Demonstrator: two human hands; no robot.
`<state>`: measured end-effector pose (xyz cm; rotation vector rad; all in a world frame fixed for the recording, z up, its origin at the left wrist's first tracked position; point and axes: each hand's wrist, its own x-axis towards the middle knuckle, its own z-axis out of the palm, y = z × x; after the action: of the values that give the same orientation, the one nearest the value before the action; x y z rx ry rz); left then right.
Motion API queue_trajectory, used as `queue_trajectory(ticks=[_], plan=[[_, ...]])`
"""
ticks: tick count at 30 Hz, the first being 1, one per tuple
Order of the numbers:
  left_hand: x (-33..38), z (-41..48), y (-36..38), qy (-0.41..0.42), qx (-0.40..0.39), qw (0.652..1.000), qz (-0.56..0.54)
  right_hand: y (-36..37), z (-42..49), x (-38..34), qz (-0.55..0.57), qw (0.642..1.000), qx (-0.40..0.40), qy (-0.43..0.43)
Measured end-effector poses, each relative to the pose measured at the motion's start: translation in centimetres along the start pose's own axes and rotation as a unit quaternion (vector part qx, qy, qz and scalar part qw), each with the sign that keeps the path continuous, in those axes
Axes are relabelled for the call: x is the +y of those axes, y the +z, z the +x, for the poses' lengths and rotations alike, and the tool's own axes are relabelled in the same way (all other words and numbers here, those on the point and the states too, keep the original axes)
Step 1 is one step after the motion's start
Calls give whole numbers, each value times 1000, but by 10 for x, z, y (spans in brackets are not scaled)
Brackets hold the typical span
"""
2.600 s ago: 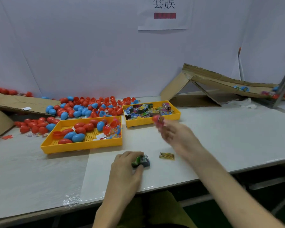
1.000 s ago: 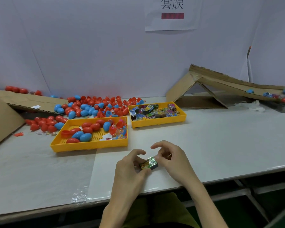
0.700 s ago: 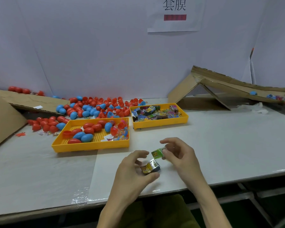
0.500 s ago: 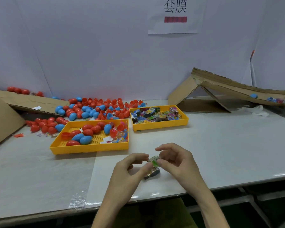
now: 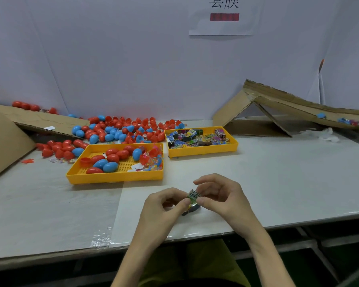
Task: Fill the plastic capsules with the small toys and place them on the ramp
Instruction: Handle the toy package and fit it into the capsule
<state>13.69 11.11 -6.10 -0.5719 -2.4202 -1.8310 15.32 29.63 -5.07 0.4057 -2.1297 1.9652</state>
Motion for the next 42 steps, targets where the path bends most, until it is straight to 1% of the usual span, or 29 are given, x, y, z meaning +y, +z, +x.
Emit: queue_trajectory(ticks=[4,7,10,12,14,17,20,24,27,32,38,42], plan=[[0,-1,0,-3,18,1000,10,1,-1,-1,-2,1000,10,-4],[2,0,-2,-8,29,999,-21,3,-1,-3,-17,999,31,-11],[1,0,-4,-13,39,997,-70,8,0,-4,-88,996,29,-2],[1,0,-4,-9,29,996,-78,11,0,-2,-143,990,5,1],[1,0,-4,-6,17,997,-74,11,1,-1,-160,987,-10,-1],[1,-2,-5,3,0,997,-72,9,1,0,-153,988,-15,-1],[0,-2,-5,7,-1,997,-72,8,1,3,-163,986,-30,2],[2,-3,-4,13,-4,998,-64,5,0,2,-124,992,-20,-17],[1,-2,-5,17,-13,997,-71,1,0,2,-85,996,-21,-11],[-2,-2,-3,16,26,997,-75,1,-1,1,-29,999,-26,-12],[-5,-2,1,31,57,997,-50,3,-1,0,-43,999,-25,-5],[-4,-3,1,34,33,998,-30,4,-1,-1,-75,997,-35,-7]])
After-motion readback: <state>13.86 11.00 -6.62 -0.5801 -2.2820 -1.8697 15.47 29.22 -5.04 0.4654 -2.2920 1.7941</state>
